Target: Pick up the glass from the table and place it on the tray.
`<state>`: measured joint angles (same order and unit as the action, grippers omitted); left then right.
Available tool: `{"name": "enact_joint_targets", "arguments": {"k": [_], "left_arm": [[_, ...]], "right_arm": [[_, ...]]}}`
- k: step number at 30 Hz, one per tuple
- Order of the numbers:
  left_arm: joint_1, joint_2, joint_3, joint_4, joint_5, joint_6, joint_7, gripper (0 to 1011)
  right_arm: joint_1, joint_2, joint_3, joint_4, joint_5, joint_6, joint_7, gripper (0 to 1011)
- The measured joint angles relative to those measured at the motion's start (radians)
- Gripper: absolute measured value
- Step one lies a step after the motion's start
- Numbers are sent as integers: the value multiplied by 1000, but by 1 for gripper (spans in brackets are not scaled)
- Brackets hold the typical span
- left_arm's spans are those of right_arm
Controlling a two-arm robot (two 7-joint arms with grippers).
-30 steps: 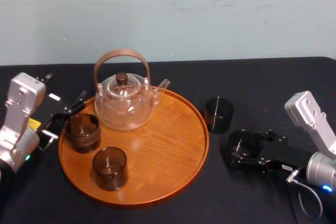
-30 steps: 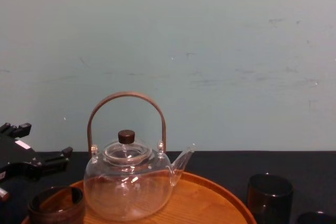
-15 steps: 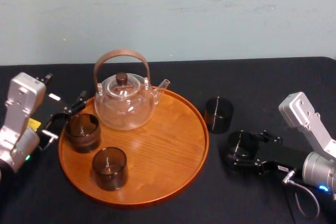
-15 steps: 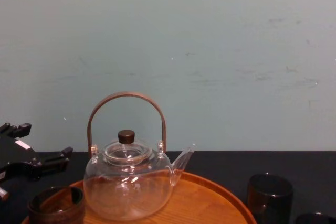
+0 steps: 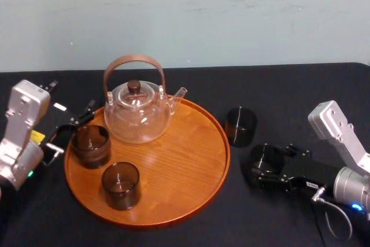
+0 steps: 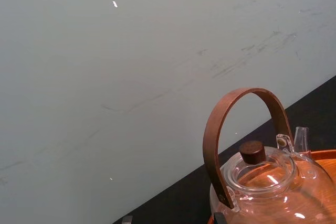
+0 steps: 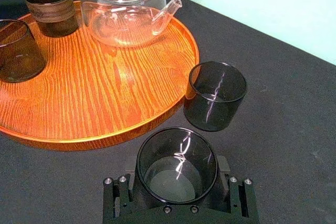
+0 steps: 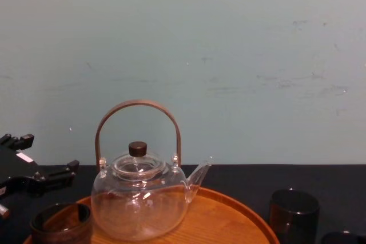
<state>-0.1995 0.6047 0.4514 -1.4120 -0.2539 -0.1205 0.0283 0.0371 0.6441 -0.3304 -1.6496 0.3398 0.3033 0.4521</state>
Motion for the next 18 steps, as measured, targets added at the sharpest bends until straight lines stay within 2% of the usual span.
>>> {"name": "enact_joint_targets", "arguments": {"k": [18], "left_arm": [[0, 0, 0, 0, 0, 0, 0, 1001]], "right_arm": [[-3, 5, 8, -4, 11, -1, 2, 901]]}}
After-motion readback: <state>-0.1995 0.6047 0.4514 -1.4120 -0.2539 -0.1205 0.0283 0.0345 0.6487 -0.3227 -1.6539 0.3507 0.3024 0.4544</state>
